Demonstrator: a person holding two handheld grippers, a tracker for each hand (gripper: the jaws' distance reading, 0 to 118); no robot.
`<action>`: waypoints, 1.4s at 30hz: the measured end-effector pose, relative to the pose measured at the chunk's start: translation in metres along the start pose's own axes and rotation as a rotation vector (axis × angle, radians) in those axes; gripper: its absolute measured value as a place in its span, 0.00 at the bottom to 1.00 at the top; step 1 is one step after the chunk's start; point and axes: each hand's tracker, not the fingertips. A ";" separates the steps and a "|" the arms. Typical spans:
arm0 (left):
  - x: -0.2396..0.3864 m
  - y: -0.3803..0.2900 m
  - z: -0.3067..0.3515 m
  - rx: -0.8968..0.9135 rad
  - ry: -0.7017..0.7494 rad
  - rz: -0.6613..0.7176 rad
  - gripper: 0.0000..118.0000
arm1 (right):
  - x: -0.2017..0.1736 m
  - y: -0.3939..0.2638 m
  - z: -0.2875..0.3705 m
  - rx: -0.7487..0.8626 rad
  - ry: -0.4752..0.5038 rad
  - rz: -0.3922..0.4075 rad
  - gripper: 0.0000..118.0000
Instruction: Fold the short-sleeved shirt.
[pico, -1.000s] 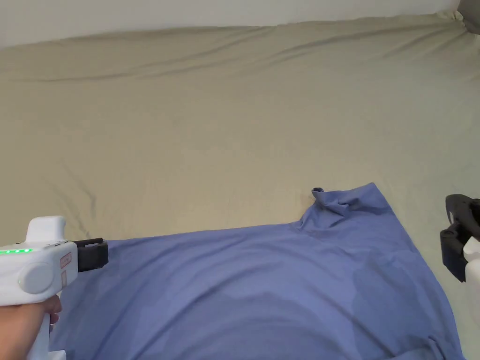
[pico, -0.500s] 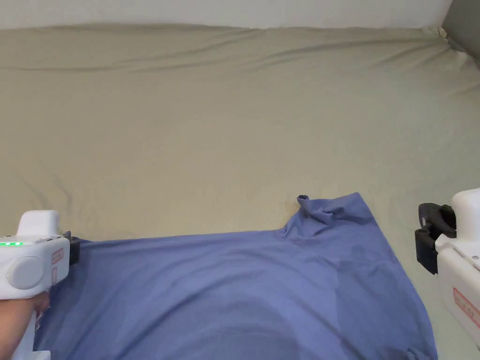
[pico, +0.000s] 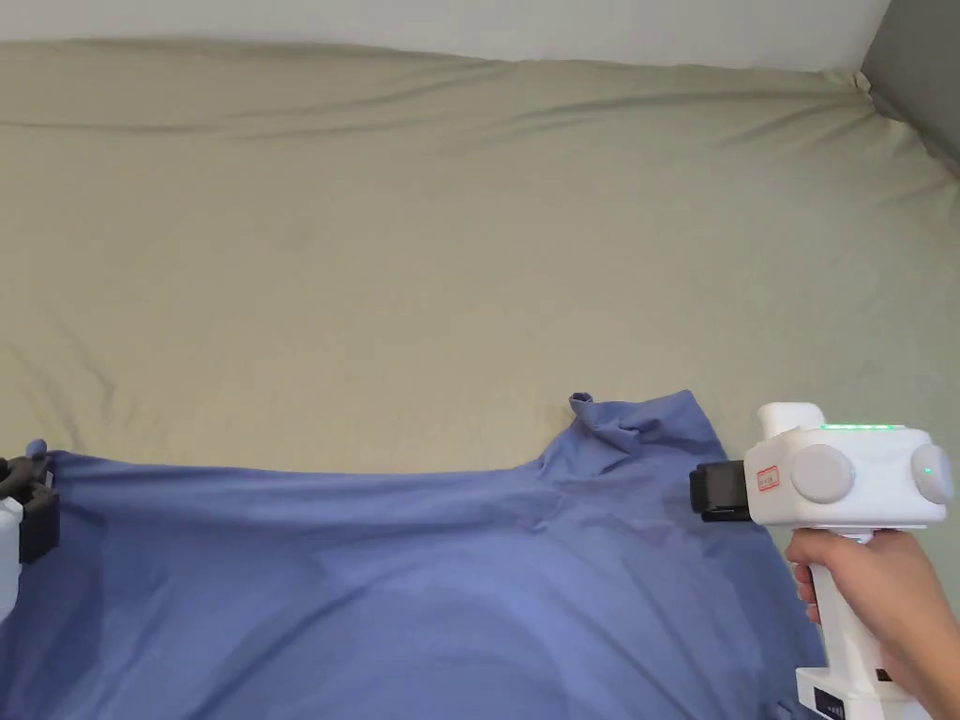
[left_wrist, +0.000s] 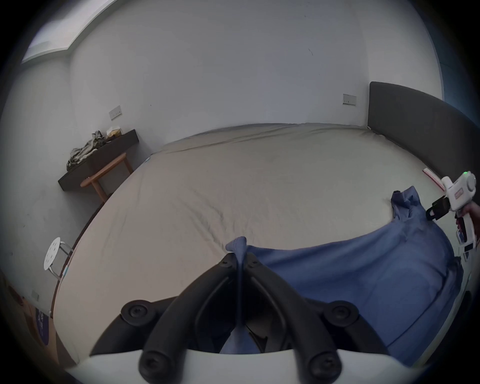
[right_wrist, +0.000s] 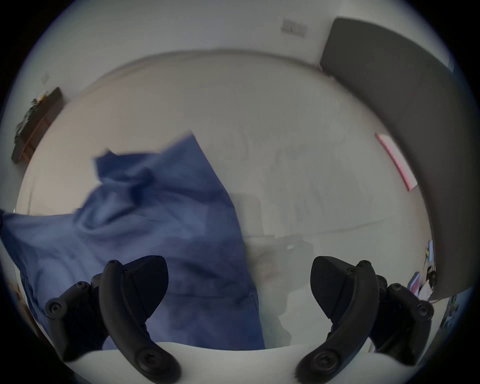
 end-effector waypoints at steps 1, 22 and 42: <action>0.001 -0.004 -0.001 -0.001 0.007 -0.011 0.00 | -0.002 -0.002 -0.010 -0.030 -0.010 0.007 0.96; -0.017 0.002 0.070 -0.002 0.028 0.011 0.00 | 0.005 -0.032 0.155 0.179 0.100 0.150 0.03; -0.025 -0.124 0.140 -0.245 -0.022 -0.051 0.00 | 0.031 -0.193 0.187 -0.091 0.167 0.272 0.03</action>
